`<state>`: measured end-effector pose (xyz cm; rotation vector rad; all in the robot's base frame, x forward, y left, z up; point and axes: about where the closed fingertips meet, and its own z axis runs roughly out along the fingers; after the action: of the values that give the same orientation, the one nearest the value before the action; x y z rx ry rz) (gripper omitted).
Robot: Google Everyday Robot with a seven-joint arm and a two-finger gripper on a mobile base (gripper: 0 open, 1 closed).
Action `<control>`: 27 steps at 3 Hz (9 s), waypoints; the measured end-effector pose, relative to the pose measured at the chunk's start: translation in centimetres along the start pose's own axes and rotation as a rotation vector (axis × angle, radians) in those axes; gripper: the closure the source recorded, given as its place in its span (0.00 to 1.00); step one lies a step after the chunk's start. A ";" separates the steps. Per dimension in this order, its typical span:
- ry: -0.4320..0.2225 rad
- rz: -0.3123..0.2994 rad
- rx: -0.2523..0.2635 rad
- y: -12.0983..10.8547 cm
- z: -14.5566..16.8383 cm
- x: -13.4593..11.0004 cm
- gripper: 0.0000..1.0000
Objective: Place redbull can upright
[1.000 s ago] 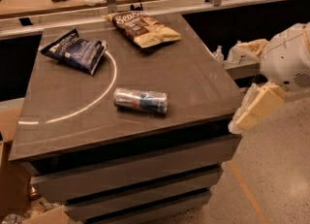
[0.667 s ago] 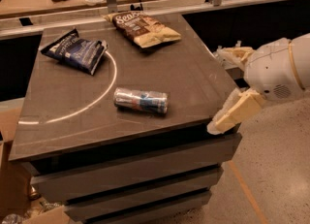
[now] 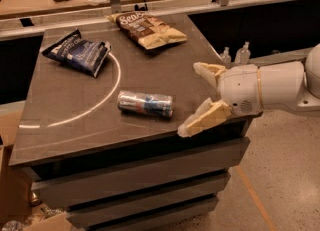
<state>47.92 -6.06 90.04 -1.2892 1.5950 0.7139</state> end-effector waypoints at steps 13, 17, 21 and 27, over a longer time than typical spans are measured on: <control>0.836 -0.060 -0.216 0.2 14.4 -0.3 0.00; 0.693 -0.082 -0.224 0.0 15.3 -2.7 0.92; -0.262 -0.110 -0.018 -7.1 12.7 -10.5 1.00; -0.488 0.012 0.119 -8.2 9.0 -6.3 0.75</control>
Offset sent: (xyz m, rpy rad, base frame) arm 0.0167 0.0155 0.0020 -0.1695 0.1005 0.0368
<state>58.48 2.00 93.11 -0.9294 1.2261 0.8514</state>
